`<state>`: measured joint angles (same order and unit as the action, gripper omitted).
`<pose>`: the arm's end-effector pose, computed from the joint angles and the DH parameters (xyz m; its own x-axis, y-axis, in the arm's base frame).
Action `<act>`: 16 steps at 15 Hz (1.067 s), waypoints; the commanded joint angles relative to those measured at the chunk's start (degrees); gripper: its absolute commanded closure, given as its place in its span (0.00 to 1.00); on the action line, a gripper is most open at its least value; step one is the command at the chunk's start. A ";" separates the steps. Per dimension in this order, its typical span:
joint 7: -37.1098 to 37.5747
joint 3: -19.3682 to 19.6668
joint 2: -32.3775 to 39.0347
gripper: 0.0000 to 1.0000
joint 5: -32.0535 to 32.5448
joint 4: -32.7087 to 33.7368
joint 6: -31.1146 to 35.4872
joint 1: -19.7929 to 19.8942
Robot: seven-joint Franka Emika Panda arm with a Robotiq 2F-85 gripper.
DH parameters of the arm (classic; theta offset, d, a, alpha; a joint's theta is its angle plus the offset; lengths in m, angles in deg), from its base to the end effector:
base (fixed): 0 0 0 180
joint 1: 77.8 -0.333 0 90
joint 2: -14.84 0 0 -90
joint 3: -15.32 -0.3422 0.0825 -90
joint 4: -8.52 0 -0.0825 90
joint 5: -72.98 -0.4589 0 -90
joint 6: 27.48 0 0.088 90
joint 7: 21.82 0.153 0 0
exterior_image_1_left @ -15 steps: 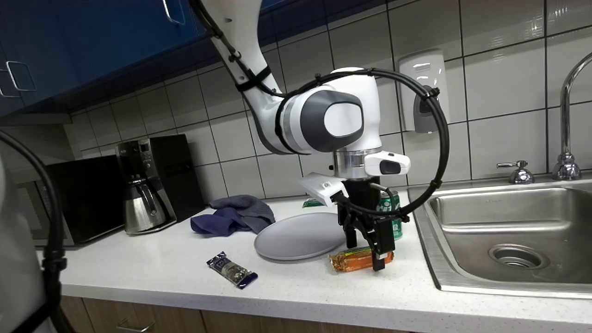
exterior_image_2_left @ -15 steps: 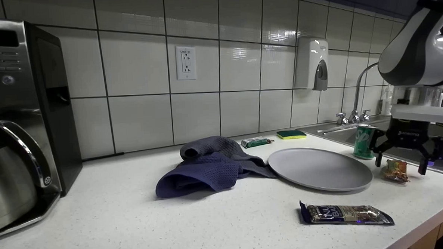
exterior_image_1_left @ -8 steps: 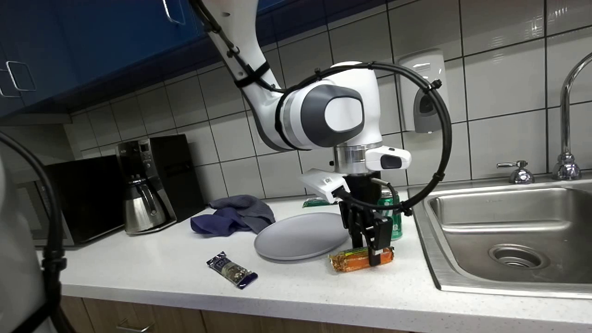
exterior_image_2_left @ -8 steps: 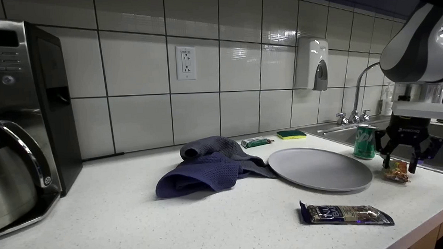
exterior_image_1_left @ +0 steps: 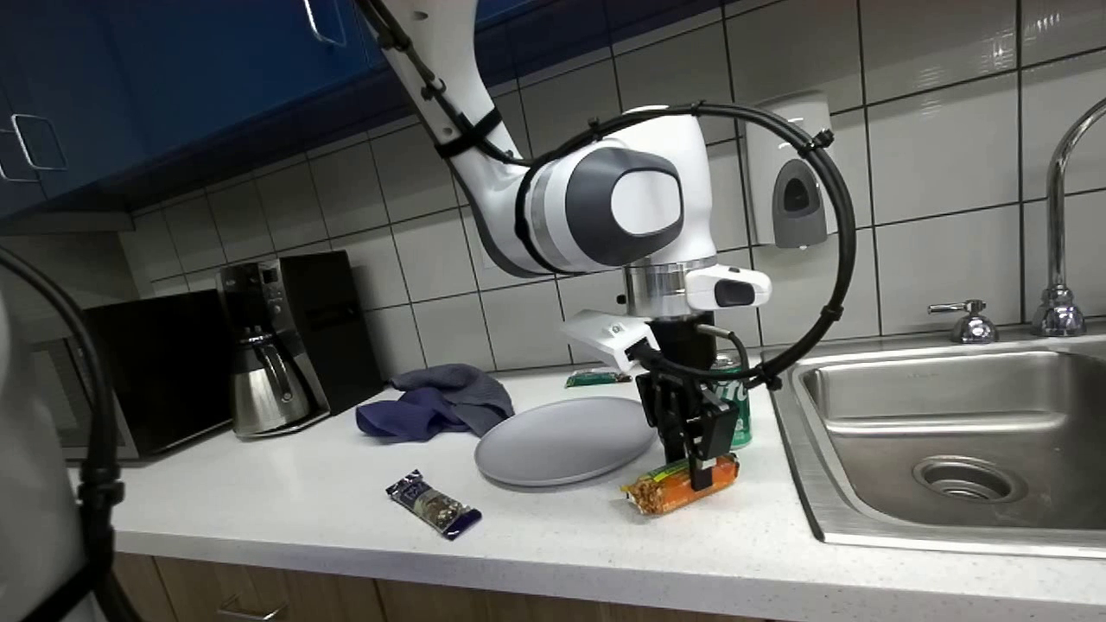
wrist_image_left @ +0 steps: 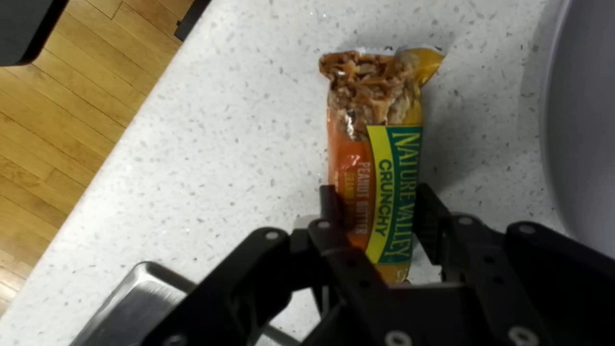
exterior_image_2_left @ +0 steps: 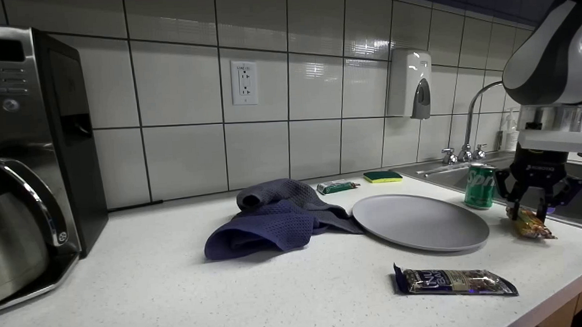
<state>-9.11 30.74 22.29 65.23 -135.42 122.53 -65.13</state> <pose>0.4417 -0.2418 0.1456 0.6763 -0.7361 -0.0256 -0.7366 -0.6758 -0.0259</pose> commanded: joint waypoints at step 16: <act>4.88 -4.36 -7.82 0.84 3.96 -0.01 -4.46 -3.94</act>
<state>-7.05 28.02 16.32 67.41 -135.42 119.32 -68.28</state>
